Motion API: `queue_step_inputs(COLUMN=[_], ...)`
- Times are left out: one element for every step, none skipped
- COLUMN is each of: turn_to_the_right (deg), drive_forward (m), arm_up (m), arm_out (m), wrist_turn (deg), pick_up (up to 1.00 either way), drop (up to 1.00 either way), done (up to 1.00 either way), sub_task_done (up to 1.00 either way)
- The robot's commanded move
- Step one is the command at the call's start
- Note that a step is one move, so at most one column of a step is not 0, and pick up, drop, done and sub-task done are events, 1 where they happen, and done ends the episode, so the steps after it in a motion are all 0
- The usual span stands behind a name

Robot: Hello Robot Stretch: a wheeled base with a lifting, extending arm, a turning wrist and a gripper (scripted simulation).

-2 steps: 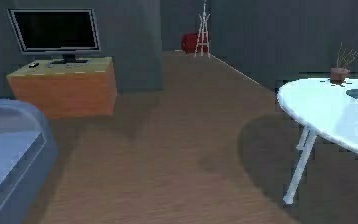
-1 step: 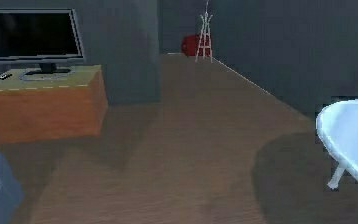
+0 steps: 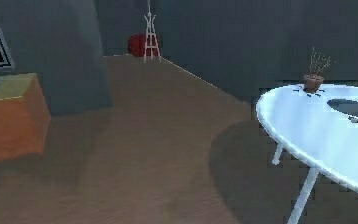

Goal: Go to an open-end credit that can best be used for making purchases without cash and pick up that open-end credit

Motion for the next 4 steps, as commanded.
queue_step_inputs(turn_to_the_right=[0.0,0.0,-9.0,-3.0], drive_forward=[1.0,0.45,0.0,0.0], arm_up=[0.0,0.0,0.0,0.0], arm_out=[0.0,0.0,0.0,0.0], wrist_turn=[0.0,0.0,0.0,0.0], pick_up=[0.0,0.0,0.0,0.0], drop=[0.0,0.0,0.0,0.0], done=[0.0,0.0,0.0,0.0], sub_task_done=[0.0,0.0,0.0,0.0])
